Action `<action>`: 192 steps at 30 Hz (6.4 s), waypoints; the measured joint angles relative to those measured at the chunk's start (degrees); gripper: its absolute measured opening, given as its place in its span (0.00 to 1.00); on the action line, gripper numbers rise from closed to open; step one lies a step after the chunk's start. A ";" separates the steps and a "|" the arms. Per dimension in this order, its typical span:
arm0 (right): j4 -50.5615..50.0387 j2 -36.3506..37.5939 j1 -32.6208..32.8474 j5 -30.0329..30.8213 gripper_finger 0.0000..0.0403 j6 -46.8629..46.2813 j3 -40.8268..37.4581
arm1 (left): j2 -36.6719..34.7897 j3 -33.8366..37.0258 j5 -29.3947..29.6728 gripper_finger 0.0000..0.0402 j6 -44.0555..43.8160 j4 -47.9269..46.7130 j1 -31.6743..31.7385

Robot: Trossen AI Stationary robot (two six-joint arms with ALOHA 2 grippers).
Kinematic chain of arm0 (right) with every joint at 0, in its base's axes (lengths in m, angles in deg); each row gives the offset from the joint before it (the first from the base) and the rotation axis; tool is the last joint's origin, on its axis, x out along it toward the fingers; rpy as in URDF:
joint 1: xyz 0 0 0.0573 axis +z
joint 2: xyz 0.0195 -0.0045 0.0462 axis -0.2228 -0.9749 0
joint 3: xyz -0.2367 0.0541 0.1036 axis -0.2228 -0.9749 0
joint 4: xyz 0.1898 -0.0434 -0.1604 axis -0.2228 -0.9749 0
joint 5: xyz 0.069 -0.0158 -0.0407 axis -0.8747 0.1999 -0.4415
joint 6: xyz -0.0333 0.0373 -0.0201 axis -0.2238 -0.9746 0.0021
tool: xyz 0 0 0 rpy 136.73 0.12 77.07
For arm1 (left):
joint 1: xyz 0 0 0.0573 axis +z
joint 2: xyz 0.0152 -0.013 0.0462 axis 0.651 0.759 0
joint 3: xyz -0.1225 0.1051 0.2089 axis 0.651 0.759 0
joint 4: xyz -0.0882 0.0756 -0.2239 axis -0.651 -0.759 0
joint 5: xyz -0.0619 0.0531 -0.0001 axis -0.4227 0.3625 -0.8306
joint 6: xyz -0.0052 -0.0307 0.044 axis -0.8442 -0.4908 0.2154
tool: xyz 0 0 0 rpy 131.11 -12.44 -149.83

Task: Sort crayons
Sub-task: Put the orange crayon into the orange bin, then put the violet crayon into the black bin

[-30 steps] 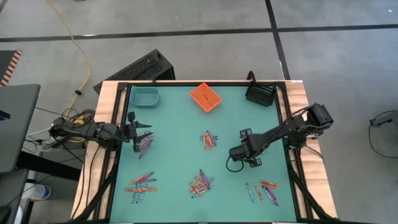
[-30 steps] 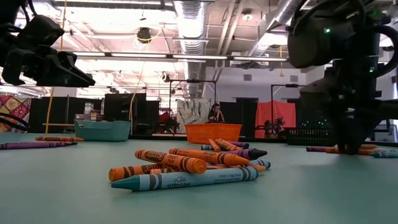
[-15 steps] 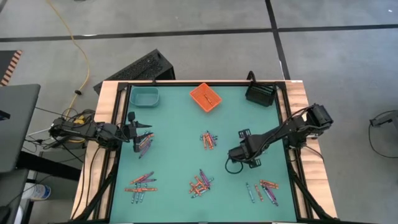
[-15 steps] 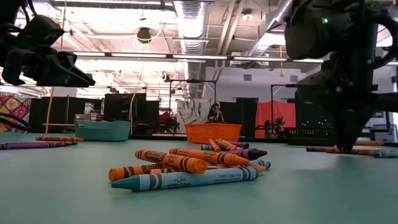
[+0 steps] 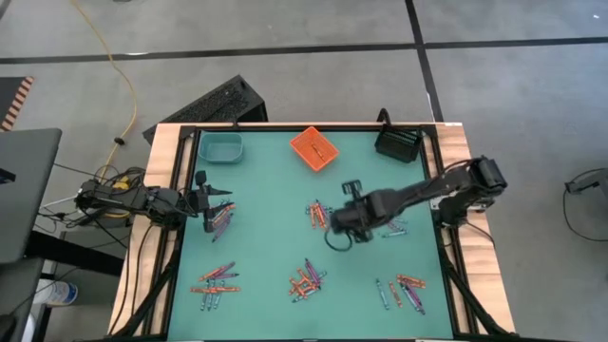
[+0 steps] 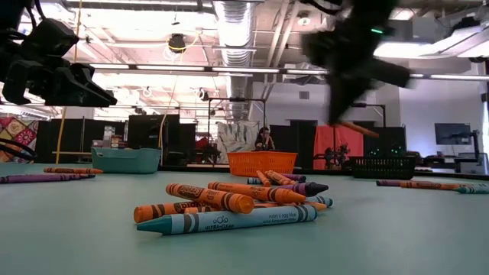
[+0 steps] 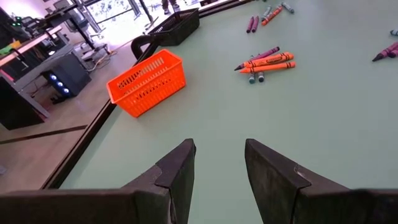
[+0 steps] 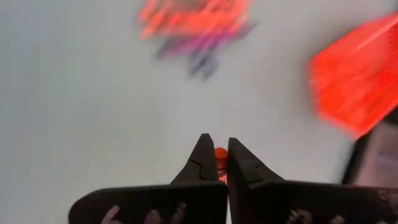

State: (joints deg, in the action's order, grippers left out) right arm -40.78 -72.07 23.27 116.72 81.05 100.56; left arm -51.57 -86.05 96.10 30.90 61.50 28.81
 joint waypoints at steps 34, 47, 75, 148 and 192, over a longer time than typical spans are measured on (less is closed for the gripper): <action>53.33 -15.86 -38.37 -28.67 0.05 -0.04 4.25 | -0.01 0.00 0.07 0.33 0.02 -0.06 0.00; 54.07 -16.69 -38.57 -30.32 0.05 -1.77 4.27 | -0.01 -0.01 -0.01 0.33 0.02 -0.03 0.00; 48.62 -16.68 -39.11 -31.59 0.12 -5.73 4.27 | -0.01 0.01 -3.30 0.33 9.04 0.48 0.02; -0.29 12.46 0.56 -17.65 0.46 -6.69 4.29 | 85.17 -44.49 -13.02 0.33 -69.47 -23.55 -31.07; -1.08 12.47 0.87 -17.50 0.46 -8.66 4.25 | 89.66 -40.87 -15.70 0.01 -60.75 -16.96 -24.53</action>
State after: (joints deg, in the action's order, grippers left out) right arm -41.86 -59.60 24.14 99.22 72.39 104.81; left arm 38.09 -126.92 80.40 -29.84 44.54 4.28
